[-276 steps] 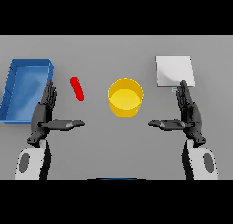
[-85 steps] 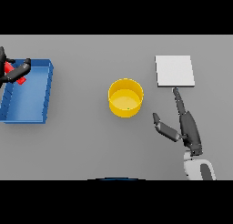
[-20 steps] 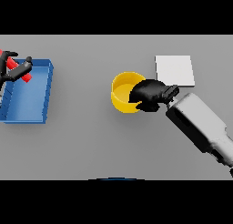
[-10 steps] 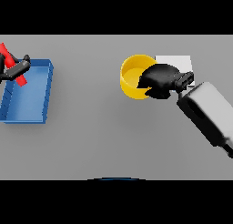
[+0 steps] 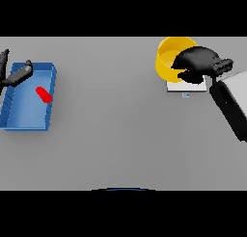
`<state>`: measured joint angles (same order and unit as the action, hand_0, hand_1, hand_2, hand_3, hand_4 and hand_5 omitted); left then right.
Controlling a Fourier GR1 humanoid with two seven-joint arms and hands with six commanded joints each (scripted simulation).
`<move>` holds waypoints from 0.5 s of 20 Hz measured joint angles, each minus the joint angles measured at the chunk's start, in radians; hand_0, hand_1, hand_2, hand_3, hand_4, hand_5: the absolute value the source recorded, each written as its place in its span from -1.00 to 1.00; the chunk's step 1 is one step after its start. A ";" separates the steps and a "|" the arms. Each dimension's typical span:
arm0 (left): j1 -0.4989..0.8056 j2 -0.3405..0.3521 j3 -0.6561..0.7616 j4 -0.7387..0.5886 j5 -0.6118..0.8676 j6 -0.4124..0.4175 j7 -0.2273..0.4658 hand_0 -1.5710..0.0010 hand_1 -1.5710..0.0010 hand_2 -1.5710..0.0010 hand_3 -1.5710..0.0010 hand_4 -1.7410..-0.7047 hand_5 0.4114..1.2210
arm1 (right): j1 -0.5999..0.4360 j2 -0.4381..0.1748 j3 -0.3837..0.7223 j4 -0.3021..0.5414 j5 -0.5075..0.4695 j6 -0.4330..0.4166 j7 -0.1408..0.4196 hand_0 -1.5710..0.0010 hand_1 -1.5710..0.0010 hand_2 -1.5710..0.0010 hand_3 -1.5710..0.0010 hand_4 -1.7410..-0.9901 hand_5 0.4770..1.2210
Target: Pick up the red beaker and tilt it to pour out 1 green nut into yellow bowl. Pick up the yellow bowl and place it on the metallic measuring scale.
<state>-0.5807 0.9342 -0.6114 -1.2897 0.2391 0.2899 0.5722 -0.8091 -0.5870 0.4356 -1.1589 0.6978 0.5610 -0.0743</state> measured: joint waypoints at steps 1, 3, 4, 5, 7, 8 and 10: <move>0.004 0.010 0.005 -0.006 0.001 0.003 0.004 1.00 1.00 1.00 1.00 0.76 -0.13 | -0.007 -0.011 -0.005 0.033 0.003 -0.013 -0.022 -1.00 -1.00 -1.00 -0.52 -0.94 1.00; 0.016 0.018 0.004 -0.025 0.001 0.012 0.013 1.00 1.00 1.00 1.00 0.75 -0.11 | -0.007 -0.017 -0.007 0.094 0.013 -0.048 -0.046 -1.00 -1.00 -1.00 -0.49 -0.94 1.00; 0.011 0.016 0.005 -0.025 0.002 0.010 0.016 1.00 1.00 1.00 1.00 0.76 -0.10 | -0.023 -0.008 -0.008 0.142 0.024 -0.069 -0.042 -1.00 -1.00 -1.00 -0.49 -0.94 1.00; 0.010 0.018 0.004 -0.026 -0.002 0.014 0.024 1.00 1.00 1.00 1.00 0.77 -0.11 | -0.025 -0.015 -0.012 0.165 0.024 -0.079 -0.054 -1.00 -1.00 -1.00 -0.51 -0.95 1.00; 0.009 0.015 0.004 -0.016 -0.002 0.012 0.020 1.00 1.00 1.00 1.00 0.78 -0.13 | -0.039 0.014 -0.011 0.242 0.036 -0.112 -0.048 -1.00 -1.00 -1.00 -0.56 -0.95 1.00; 0.023 0.026 0.003 -0.032 0.001 0.011 0.021 1.00 1.00 1.00 1.00 0.78 -0.14 | -0.055 0.013 -0.013 0.290 0.042 -0.127 -0.068 -1.00 -1.00 -1.00 -0.60 -0.95 1.00; 0.011 0.016 0.000 -0.024 -0.002 0.011 0.032 1.00 1.00 1.00 1.00 0.79 -0.15 | -0.056 0.025 -0.010 0.347 0.054 -0.162 -0.078 -1.00 -0.99 -1.00 -0.73 -0.96 1.00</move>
<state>-0.5695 0.9507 -0.6114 -1.3136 0.2366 0.3012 0.6045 -0.8654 -0.5624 0.4259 -0.8120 0.7515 0.3986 -0.1524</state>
